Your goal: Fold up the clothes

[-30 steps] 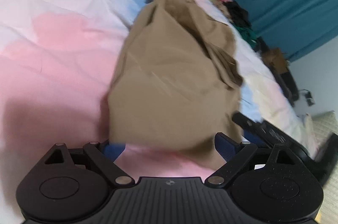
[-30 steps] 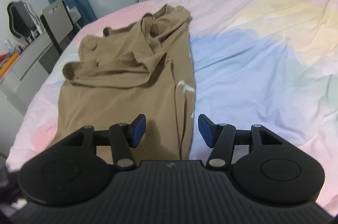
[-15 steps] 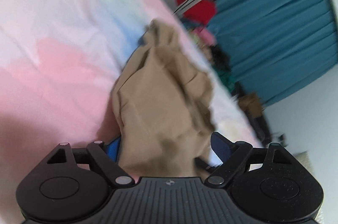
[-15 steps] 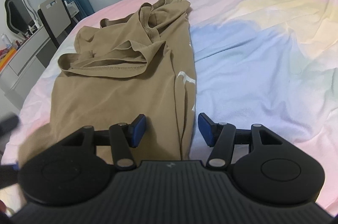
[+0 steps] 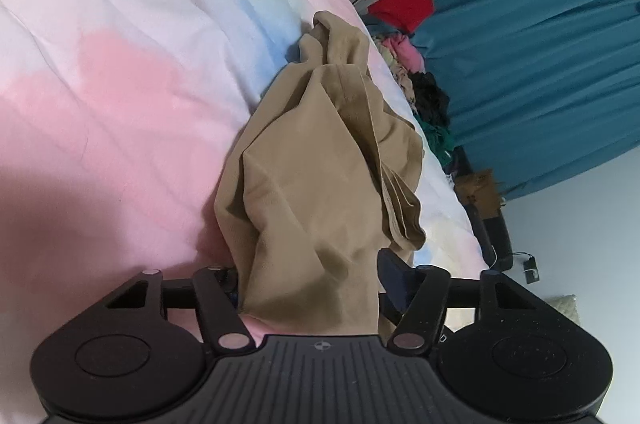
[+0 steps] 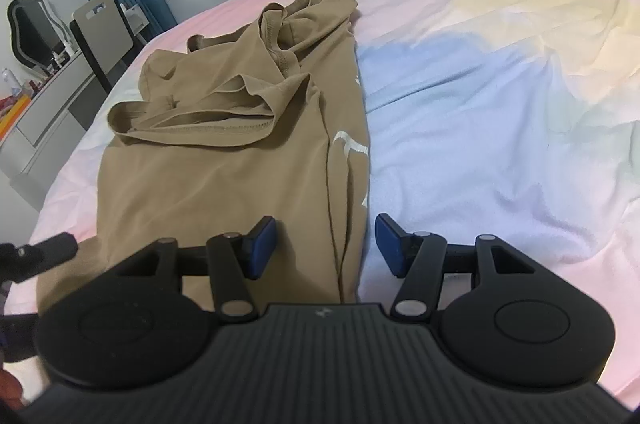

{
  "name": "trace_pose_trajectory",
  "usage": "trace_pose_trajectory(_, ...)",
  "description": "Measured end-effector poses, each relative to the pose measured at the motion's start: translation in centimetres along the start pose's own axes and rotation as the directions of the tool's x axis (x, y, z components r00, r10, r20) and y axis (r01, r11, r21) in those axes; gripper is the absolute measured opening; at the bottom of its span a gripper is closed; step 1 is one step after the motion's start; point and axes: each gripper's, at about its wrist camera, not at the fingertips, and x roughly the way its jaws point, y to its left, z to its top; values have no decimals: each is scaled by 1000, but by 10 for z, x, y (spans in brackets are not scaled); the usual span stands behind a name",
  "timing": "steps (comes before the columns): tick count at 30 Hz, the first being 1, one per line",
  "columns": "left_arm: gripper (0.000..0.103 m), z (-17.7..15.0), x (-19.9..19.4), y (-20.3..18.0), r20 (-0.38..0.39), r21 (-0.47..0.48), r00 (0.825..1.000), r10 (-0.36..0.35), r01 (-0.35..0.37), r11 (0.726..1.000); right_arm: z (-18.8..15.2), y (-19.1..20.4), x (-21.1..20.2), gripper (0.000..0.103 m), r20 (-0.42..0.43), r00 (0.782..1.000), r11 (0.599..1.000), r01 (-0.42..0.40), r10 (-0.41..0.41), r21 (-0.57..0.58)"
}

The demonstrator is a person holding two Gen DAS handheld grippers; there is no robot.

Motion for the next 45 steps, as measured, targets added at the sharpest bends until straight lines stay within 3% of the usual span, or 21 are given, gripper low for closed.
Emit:
trace_pose_trajectory(1, 53, -1, 3, 0, -9, 10, 1000, 20, -20, 1000, 0, 0, 0, 58, 0, 1000, 1000, 0, 0, 1)
trace_pose_trajectory(3, 33, -3, 8, 1, -26, 19, 998, 57, -56, 998, 0, -1, -1, 58, 3, 1000, 1000, -2, 2, 14)
trace_pose_trajectory(6, 17, -5, 11, 6, -26, -3, 997, 67, -67, 998, 4, -5, -11, 58, 15, 1000, 997, -16, 15, 74)
trace_pose_trajectory(9, 14, -2, 7, 8, -8, -19, 999, 43, -43, 999, 10, -10, -27, 60, 37, 997, 986, -72, 67, 152)
trace_pose_trajectory(11, 13, -2, 5, 6, 1, -12, 999, 34, -34, 999, 15, -16, -40, 79, 57, 987, 962, -158, 149, 224)
trace_pose_trajectory(12, 13, -2, 4, 5, 6, -7, 1000, 31, -31, 999, 16, -19, -46, 83, 66, 979, 943, -203, 193, 265)
trace_pose_trajectory(14, 12, -1, 3, 5, 12, -14, 1000, 22, -22, 1000, 14, -24, -53, 87, 63, 949, 876, -309, 308, 370)
trace_pose_trajectory(17, 12, 0, 1, 4, 26, -33, 1000, 1, 0, 999, 2, -30, -54, 88, 51, 873, 728, -436, 485, 530)
trace_pose_trajectory(20, 11, -1, -6, 3, 48, -43, 998, -31, 33, 999, -21, -26, -40, 88, -3, 794, 596, -453, 608, 663)
trace_pose_trajectory(21, 11, -2, -9, 2, 55, -41, 998, -43, 45, 998, -29, -21, -34, 88, -24, 771, 568, -447, 636, 691)
trace_pose_trajectory(23, 9, -2, -13, -1, 67, -37, 996, -64, 66, 997, -41, -13, -25, 88, -50, 753, 548, -429, 656, 718)
trace_pose_trajectory(24, 9, -1, -14, -2, 74, -38, 994, -78, 81, 996, -46, -12, -22, 87, -35, 767, 547, -424, 641, 722)
trace_pose_trajectory(26, 9, -1, -18, -2, 94, -46, 990, -108, 113, 993, -51, -12, -21, 86, -19, 830, 602, -388, 557, 698)
trace_pose_trajectory(30, 8, 0, -26, -3, 123, -52, 982, -142, 149, 987, -57, -31, -18, 63, 21, 902, 599, -304, 432, 741)
trace_pose_trajectory(31, 8, 0, -27, -3, 126, -52, 981, -146, 154, 987, -57, -36, -19, 42, 39, 913, 590, -293, 405, 753)
trace_pose_trajectory(32, 8, 0, -27, -4, 125, -47, 981, -148, 155, 987, -54, -39, -21, 21, 60, 925, 605, -294, 376, 740)
trace_pose_trajectory(33, 8, -1, -27, -5, 120, -39, 982, -147, 152, 988, -51, -40, -24, 18, 82, 935, 630, -297, 346, 718)
trace_pose_trajectory(36, 8, 0, -27, -13, 106, -5, 985, -138, 139, 990, -40, -35, -34, 15, 141, 940, 675, -323, 312, 664)
trace_pose_trajectory(39, 8, 1, -40, -27, 107, 27, 982, -156, 154, 988, -26, -25, -57, 14, 220, 928, 732, -373, 302, 570)
trace_pose_trajectory(45, 8, -6, -83, -61, 112, 101, 975, -193, 182, 978, 9, -22, -112, 13, 338, 873, 736, -480, 351, 477)
